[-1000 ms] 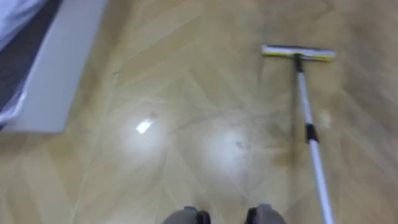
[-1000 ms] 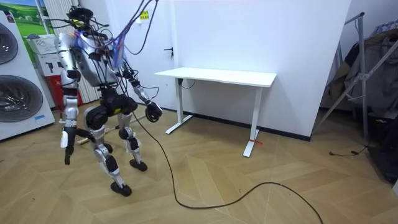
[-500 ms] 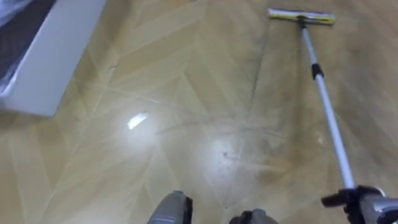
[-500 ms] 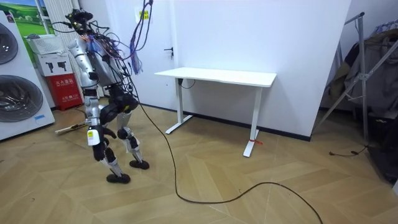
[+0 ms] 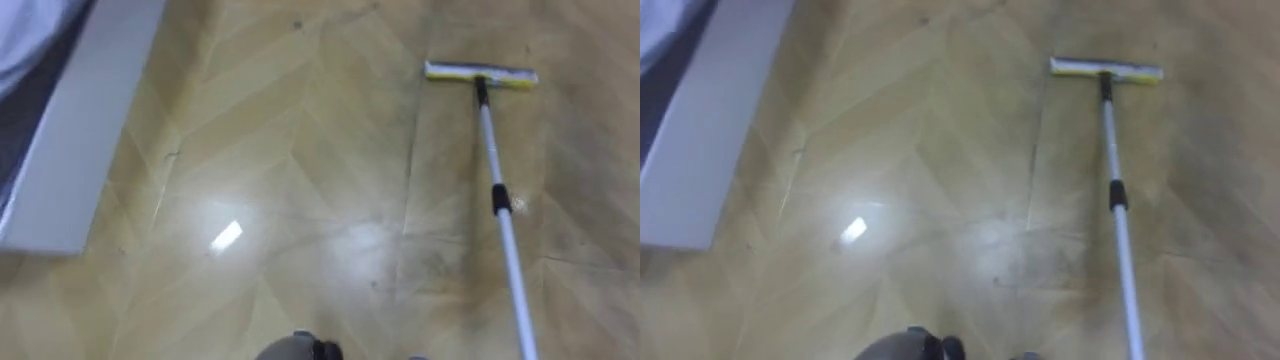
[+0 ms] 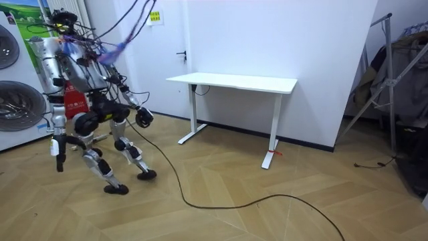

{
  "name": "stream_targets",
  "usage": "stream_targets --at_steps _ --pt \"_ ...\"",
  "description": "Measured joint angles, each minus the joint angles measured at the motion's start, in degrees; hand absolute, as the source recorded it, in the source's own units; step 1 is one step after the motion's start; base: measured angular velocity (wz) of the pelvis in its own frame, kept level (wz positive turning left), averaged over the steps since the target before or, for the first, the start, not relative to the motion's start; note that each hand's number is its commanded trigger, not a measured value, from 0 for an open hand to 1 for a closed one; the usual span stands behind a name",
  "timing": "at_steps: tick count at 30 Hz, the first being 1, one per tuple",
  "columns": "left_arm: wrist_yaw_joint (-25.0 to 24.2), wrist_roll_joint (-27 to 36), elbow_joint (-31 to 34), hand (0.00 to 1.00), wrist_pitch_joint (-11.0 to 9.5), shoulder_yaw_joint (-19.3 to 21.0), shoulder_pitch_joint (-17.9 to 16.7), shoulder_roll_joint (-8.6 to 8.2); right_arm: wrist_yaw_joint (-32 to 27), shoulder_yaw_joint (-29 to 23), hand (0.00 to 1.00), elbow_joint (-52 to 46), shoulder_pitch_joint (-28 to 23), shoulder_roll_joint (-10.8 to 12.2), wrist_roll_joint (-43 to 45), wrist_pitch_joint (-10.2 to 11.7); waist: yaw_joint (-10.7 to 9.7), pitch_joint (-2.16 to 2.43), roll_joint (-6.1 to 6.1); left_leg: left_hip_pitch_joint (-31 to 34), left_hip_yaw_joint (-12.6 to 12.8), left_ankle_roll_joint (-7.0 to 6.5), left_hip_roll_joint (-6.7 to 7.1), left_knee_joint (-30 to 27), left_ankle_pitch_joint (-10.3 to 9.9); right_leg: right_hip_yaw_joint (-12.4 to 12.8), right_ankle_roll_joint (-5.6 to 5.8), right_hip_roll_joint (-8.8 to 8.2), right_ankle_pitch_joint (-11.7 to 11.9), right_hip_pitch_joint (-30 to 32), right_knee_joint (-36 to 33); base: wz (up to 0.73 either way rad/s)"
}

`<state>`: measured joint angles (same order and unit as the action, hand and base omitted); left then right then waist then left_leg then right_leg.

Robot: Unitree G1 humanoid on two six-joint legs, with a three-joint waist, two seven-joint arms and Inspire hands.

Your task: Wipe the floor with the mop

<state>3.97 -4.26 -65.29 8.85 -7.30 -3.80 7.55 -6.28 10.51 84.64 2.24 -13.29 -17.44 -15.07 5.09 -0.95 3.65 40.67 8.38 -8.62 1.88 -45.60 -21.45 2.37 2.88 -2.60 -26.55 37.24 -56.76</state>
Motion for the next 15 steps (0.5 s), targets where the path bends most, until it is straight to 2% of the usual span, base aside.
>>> stream_targets --at_steps 1,2,3,4,5,6,7,8,9,10,11,12,13,14,15 --pt "0.1 0.2 0.0 0.00 0.4 -0.3 -0.1 -0.55 -0.4 0.0 1.00 0.0 0.8 -0.1 0.0 0.0 0.2 -0.27 0.50 -0.3 -1.3 0.13 0.10 0.0 0.1 -0.4 -0.18 0.59 -0.3 0.4 2.1 -0.92" --pt "0.2 0.0 0.0 0.00 1.3 -0.3 -0.8 -1.23 -1.1 0.0 1.00 0.0 2.4 0.0 0.8 0.0 0.3 -0.31 0.81 -1.1 -4.2 0.82 1.01 0.3 0.5 -1.7 -0.64 1.33 0.0 0.9 6.5 -0.66" --pt "0.5 0.2 -0.1 0.00 2.4 -0.1 -1.3 -1.24 -1.3 -0.6 1.00 -0.1 4.2 0.0 2.1 -0.4 0.0 -0.31 0.71 -1.8 -7.0 1.32 2.48 0.5 0.7 -2.6 -1.57 1.99 0.5 0.7 10.7 -0.40" --pt "0.8 0.3 -0.1 0.00 2.8 -0.1 -1.3 -1.13 -1.5 -0.6 1.00 -0.3 5.3 -0.2 2.3 -0.8 -0.5 -0.33 0.64 -2.0 -8.2 1.67 3.52 0.5 0.8 -2.8 -3.40 2.10 1.8 0.6 11.0 0.28" --pt "1.4 0.2 0.1 0.00 3.0 -0.2 -0.6 -0.96 -1.9 -0.8 1.00 -0.8 6.4 -1.0 2.3 -1.8 -0.8 -0.56 0.12 -2.0 -9.7 2.39 5.41 0.4 1.0 -3.6 -3.98 0.96 2.9 0.1 10.0 0.71" --pt "1.9 0.7 0.5 0.00 2.7 -0.3 -0.1 -0.38 -2.2 -2.5 1.00 -0.7 8.4 -2.3 2.3 -3.7 -0.4 -0.61 -0.09 -1.8 -9.4 2.75 5.90 -0.4 0.9 -5.7 -4.57 -1.27 1.9 -0.1 8.6 0.77" --pt "2.1 1.6 0.6 0.00 2.5 -0.3 -0.1 0.16 -2.2 -3.1 1.00 -0.6 9.9 -3.2 2.3 -4.3 -0.2 -0.69 -0.44 -1.6 -8.8 2.83 5.81 -1.2 0.9 -6.1 -4.61 -1.86 1.4 0.1 7.7 0.64" --pt "2.3 3.0 0.5 0.00 2.5 -0.9 -0.3 1.56 -2.1 -3.4 1.00 -0.5 13.3 -5.1 2.3 -4.5 0.0 -0.81 -1.45 -0.7 -7.5 3.11 5.79 -2.9 0.8 -6.4 -4.73 -2.68 0.2 0.8 5.5 0.50" --pt "2.7 3.7 0.7 0.00 2.9 -1.2 -0.6 2.53 -2.3 -3.1 1.00 -0.8 16.1 -7.1 2.3 -3.6 0.4 -0.94 -2.27 0.6 -6.5 3.14 5.52 -5.3 0.8 -6.7 -4.74 -3.04 -0.8 1.6 3.6 0.43" --pt "2.9 3.7 1.2 0.00 3.3 -1.2 -0.9 2.90 -2.3 -2.7 1.00 -1.3 17.0 -8.1 2.1 -3.0 1.1 -0.80 -2.51 1.2 -5.5 3.14 5.15 -6.3 0.8 -6.7 -4.82 -3.15 -1.2 1.9 2.8 0.35" --pt "3.3 3.6 1.2 0.00 3.8 -1.1 -1.2 3.37 -2.2 -2.1 1.00 -2.8 17.9 -9.5 1.8 -1.7 2.2 -0.65 -3.31 1.9 -4.1 3.14 4.21 -7.2 0.8 -7.3 -4.97 -3.24 -1.7 2.1 2.3 0.28" --pt "3.3 3.5 1.2 0.00 4.4 -0.8 -1.8 3.88 -1.7 -2.1 1.00 -4.2 18.9 -9.8 1.7 -0.4 2.8 -0.58 -4.41 1.8 -3.6 3.14 3.81 -7.0 0.8 -7.6 -4.97 -3.03 -1.8 2.0 2.5 0.29" --pt "3.3 3.4 1.2 0.00 4.8 -0.8 -2.2 4.02 -1.0 -2.2 1.00 -4.4 19.2 -9.8 1.4 0.1 2.9 -0.49 -4.84 1.7 -3.7 3.13 3.73 -6.7 0.8 -7.9 -5.01 -2.94 -1.7 1.7 2.8 0.36" --pt "3.2 2.8 1.3 0.00 5.5 -0.7 -2.9 4.01 0.1 -2.8 1.00 -4.7 19.0 -9.4 0.7 1.0 2.8 -0.23 -5.15 1.2 -3.9 3.09 3.45 -5.6 0.8 -9.0 -5.26 -2.69 -1.2 1.1 4.1 0.53" --pt "3.0 2.0 1.4 0.00 6.2 -0.7 -3.2 3.88 1.1 -3.6 1.00 -4.6 17.4 -9.0 0.2 1.5 2.7 -0.16 -4.93 0.2 -3.9 2.49 2.88 -3.7 0.5 -9.6 -5.44 -1.93 -0.6 -0.2 6.0 0.63"
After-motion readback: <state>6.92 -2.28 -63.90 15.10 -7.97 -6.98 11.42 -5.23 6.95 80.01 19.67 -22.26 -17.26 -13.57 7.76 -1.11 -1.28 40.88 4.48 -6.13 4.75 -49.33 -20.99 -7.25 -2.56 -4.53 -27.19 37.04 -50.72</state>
